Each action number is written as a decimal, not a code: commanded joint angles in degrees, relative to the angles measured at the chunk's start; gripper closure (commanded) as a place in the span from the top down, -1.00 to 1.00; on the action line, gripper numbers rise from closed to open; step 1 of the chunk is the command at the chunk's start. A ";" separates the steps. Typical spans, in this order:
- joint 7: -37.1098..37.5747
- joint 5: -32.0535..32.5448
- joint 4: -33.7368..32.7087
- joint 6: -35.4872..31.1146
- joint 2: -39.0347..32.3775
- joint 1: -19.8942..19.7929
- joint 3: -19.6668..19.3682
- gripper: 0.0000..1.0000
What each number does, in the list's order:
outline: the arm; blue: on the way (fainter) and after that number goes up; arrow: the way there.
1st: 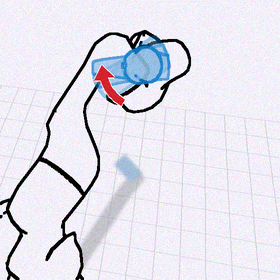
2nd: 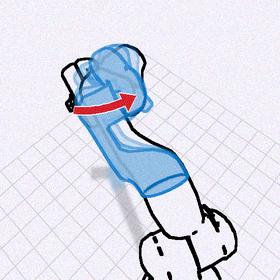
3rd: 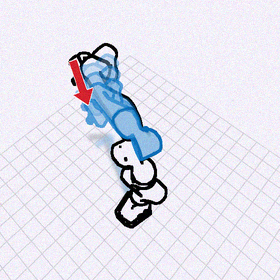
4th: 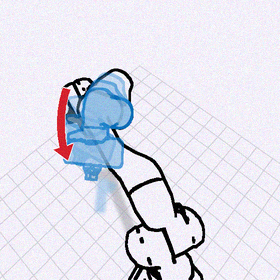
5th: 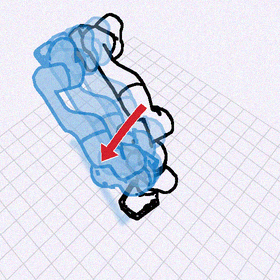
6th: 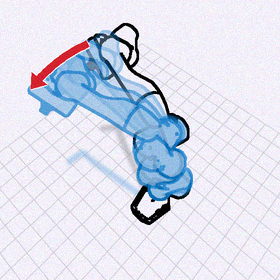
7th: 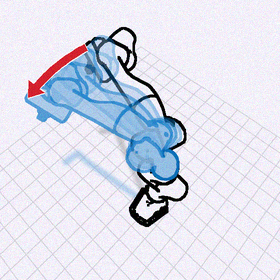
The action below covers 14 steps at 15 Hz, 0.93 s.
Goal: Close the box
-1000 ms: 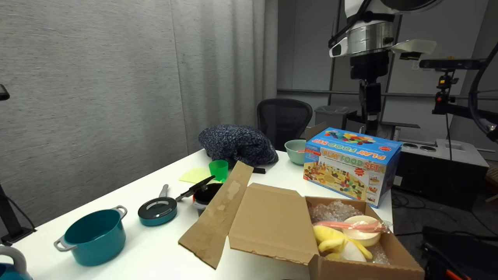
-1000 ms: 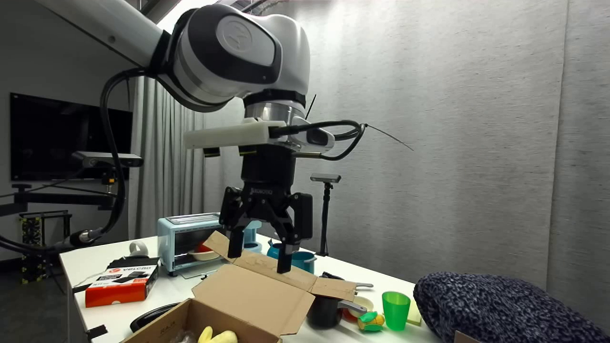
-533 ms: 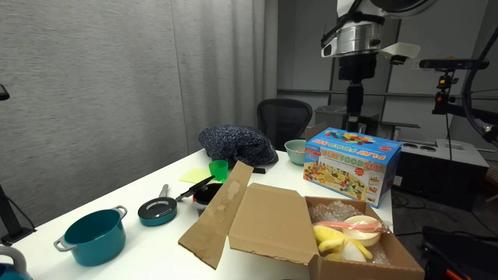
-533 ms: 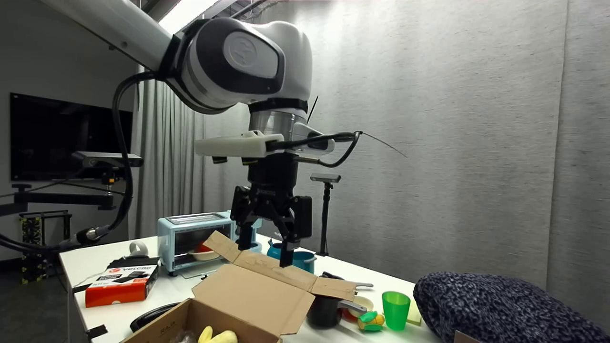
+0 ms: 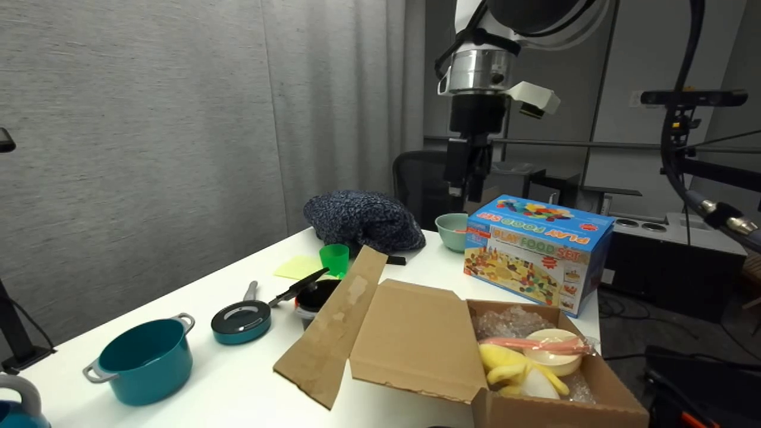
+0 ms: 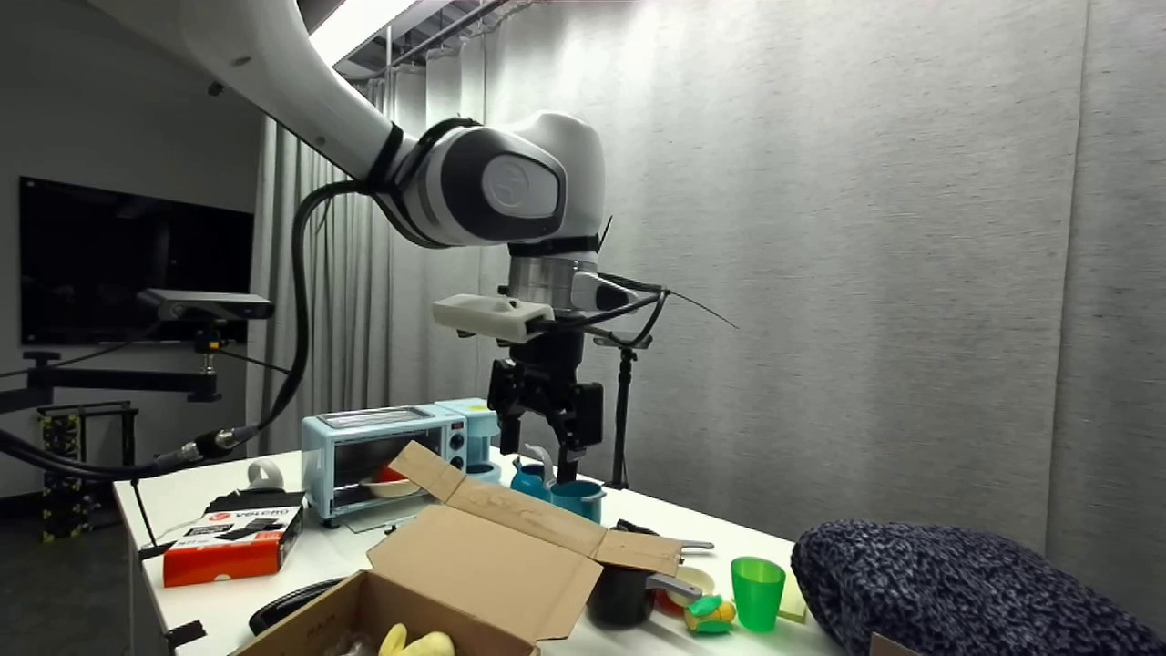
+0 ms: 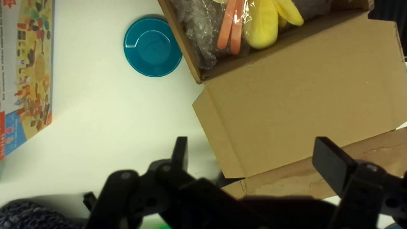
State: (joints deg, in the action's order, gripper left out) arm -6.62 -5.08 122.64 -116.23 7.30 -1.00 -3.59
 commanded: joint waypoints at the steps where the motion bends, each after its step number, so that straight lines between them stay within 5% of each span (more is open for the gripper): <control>1: -0.03 -0.02 0.11 0.10 0.07 -0.33 0.22 1.00; 7: -0.03 -0.02 0.16 0.10 0.33 -0.52 0.01 1.00; 14: 5.01 -2.54 -12.44 -12.76 -12.97 1.38 3.28 1.00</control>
State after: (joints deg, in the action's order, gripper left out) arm -3.95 -5.08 118.25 -126.07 2.28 -0.41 -1.24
